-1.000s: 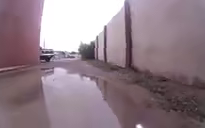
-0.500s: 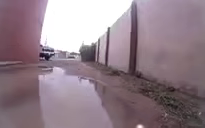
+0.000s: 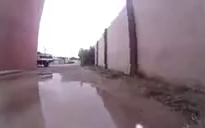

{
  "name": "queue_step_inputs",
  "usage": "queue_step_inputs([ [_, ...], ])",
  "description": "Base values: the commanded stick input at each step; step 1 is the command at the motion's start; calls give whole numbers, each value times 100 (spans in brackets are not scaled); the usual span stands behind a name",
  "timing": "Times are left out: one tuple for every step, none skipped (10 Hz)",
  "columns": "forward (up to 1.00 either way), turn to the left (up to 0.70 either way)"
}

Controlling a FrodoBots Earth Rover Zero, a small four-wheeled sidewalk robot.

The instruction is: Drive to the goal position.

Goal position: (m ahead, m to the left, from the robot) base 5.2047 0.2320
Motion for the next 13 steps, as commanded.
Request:
queue_step_inputs([
  [70,0],
  [70,0],
  [70,0],
  [70,0],
  [70,0],
  [70,0],
  [70,0],
  [70,0],
  [70,0],
  [70,0],
  [70,0],
  [70,0],
  [70,0],
])
